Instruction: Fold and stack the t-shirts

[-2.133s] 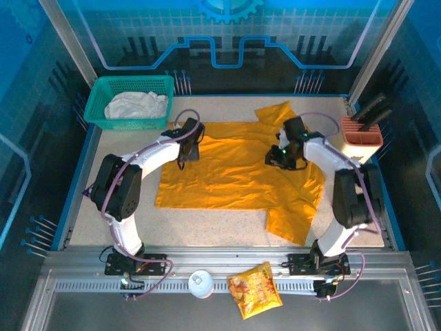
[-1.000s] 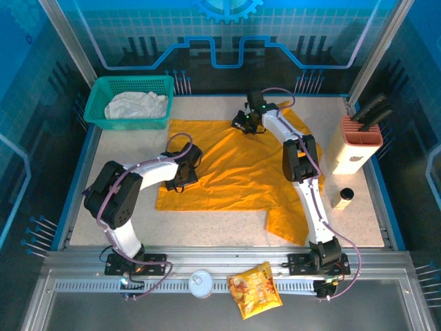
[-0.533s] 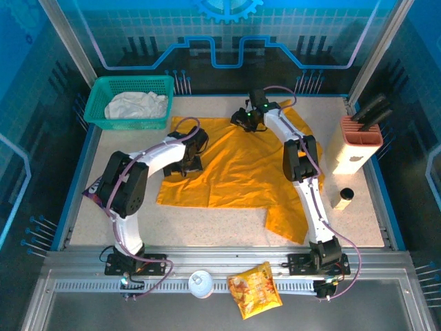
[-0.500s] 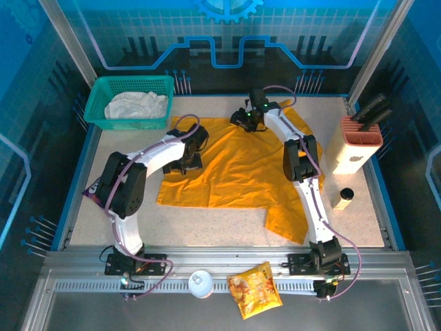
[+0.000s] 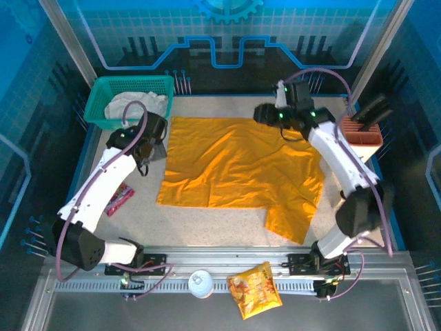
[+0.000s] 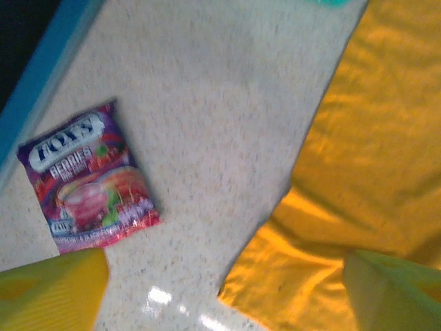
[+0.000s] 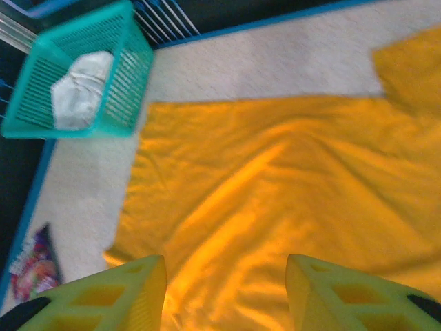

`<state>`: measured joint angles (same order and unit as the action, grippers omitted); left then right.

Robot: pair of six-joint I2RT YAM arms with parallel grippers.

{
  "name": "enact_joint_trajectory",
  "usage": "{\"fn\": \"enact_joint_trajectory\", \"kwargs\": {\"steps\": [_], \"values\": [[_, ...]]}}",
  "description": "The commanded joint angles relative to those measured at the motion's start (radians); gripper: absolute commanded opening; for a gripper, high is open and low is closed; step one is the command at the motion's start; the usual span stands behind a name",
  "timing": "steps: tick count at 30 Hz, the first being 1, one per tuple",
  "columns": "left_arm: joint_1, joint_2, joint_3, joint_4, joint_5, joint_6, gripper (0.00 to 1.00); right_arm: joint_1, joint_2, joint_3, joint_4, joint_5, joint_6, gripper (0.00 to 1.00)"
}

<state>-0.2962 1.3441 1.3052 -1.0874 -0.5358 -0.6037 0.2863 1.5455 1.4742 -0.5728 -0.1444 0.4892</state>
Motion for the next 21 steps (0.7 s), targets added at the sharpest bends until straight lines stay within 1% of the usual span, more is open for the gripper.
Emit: {"fn": "enact_joint_trajectory", "kwargs": {"steps": [1, 6, 9, 12, 15, 19, 21], "values": [[0.005, -0.017, -0.105, -0.009, 0.111, 0.006, 0.84, -0.027, -0.085, -0.216, -0.101, 0.098, -0.052, 0.5], [0.006, -0.04, -0.226, 0.054, 0.17, -0.011, 0.83, -0.074, -0.306, -0.464, -0.222, 0.144, -0.075, 0.5], [0.007, -0.025, -0.259, 0.113, 0.21, -0.011, 0.82, -0.122, -0.376, -0.562, -0.243, 0.148, -0.083, 0.5], [0.007, 0.044, -0.239, 0.167, 0.248, 0.0, 0.83, -0.18, -0.369, -0.585, -0.23, 0.116, -0.089, 0.51], [0.006, 0.132, -0.208, 0.197, 0.272, 0.008, 0.83, -0.182, -0.315, -0.555, -0.242, 0.114, -0.093, 0.56], [0.006, 0.172, -0.246, 0.249, 0.288, 0.0, 0.84, -0.167, -0.259, -0.551, -0.289, 0.183, -0.095, 0.57], [0.006, 0.193, -0.277, 0.274, 0.296, -0.005, 0.81, -0.164, -0.249, -0.58, -0.294, 0.212, -0.089, 0.56]]}}
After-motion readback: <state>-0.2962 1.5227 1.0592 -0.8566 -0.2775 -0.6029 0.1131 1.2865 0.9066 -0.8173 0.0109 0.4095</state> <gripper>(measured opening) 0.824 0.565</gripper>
